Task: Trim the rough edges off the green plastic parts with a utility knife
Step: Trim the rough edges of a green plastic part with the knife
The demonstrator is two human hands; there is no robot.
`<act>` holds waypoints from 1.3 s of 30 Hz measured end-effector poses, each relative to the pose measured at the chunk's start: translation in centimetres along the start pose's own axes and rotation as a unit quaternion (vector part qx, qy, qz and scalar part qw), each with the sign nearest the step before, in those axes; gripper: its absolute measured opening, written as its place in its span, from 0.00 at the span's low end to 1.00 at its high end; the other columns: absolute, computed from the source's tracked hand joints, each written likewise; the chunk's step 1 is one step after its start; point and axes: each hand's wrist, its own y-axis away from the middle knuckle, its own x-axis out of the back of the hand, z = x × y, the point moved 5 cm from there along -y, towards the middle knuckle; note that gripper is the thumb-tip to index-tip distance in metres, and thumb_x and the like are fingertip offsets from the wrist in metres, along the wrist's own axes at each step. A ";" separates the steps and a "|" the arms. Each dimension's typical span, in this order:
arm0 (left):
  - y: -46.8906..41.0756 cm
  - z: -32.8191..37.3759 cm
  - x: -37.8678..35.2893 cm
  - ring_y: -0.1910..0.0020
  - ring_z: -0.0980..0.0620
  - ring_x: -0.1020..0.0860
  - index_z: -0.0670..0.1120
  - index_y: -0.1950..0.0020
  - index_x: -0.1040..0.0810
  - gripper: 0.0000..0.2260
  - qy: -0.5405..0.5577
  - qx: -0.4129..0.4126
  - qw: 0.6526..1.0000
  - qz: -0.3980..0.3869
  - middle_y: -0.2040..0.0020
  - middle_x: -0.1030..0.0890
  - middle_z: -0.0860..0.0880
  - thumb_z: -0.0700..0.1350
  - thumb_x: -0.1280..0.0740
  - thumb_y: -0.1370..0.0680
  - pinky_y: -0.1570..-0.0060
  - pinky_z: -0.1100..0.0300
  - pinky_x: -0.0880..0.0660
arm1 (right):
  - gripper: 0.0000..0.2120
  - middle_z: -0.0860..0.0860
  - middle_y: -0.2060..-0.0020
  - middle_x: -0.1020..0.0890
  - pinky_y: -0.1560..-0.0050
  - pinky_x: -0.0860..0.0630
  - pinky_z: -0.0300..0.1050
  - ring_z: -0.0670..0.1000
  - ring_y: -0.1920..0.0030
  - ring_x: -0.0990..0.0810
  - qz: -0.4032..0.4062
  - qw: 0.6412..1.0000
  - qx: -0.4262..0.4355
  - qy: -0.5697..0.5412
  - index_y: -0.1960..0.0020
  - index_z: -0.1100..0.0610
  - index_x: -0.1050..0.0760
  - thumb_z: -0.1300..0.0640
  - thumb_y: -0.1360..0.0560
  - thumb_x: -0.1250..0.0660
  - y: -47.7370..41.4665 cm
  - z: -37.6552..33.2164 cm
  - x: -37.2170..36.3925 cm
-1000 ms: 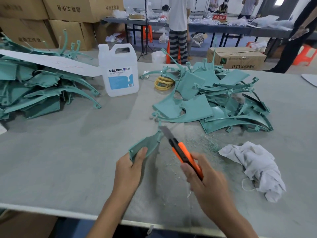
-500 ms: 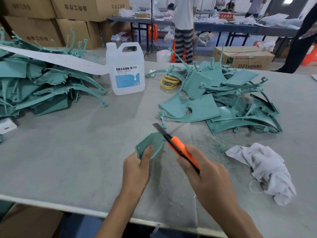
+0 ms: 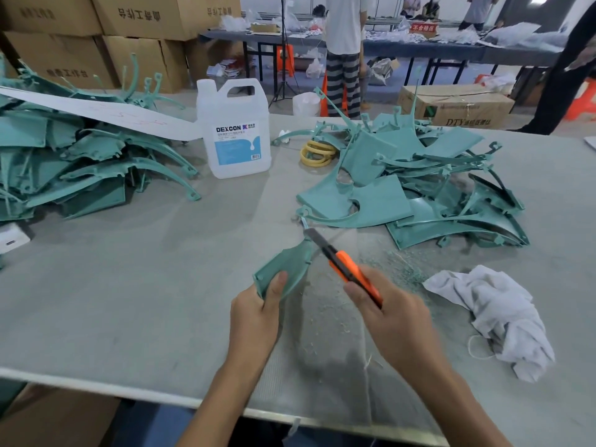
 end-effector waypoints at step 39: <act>2.6 0.1 -0.8 0.46 0.53 0.16 0.58 0.44 0.16 0.13 0.228 0.104 0.963 -0.101 0.46 0.14 0.53 0.56 0.28 0.27 0.52 0.62 0.20 | 0.04 0.47 0.47 0.18 0.77 0.29 0.44 0.57 0.61 0.15 0.020 0.885 -0.156 -0.439 0.46 0.45 0.24 0.47 0.19 0.36 0.8 3.5 -2.3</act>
